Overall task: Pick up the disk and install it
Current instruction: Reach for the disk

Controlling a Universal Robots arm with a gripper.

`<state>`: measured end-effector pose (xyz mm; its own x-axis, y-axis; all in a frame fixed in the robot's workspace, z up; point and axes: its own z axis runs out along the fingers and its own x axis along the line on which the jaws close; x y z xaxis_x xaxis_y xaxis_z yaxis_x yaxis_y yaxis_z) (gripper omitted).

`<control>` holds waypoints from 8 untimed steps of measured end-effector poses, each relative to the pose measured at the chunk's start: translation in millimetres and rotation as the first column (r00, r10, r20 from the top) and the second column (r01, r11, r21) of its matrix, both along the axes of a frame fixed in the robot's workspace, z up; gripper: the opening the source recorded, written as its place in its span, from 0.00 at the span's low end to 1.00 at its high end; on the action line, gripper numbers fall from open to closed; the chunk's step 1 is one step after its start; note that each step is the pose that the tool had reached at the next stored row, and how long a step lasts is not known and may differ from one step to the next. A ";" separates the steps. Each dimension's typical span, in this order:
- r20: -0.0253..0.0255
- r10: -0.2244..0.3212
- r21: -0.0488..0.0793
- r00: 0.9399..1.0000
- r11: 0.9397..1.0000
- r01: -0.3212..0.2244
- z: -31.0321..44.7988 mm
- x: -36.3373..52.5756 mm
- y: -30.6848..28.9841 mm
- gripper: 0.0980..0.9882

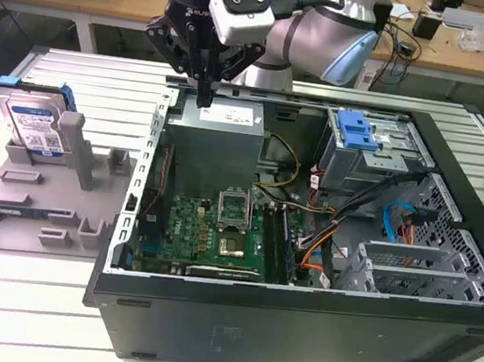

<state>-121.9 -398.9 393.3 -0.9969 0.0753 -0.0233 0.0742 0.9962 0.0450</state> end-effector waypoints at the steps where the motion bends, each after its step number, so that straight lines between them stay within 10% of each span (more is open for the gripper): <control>1: 0.000 0.000 0.000 1.000 1.000 0.000 0.0 0.0 0.0 0.01; 8: 0.000 0.000 0.000 1.000 1.000 0.000 0.0 0.0 0.0 0.01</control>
<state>-121.9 -398.9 393.3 -0.9969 0.0753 -0.0233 0.0742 0.9962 0.0451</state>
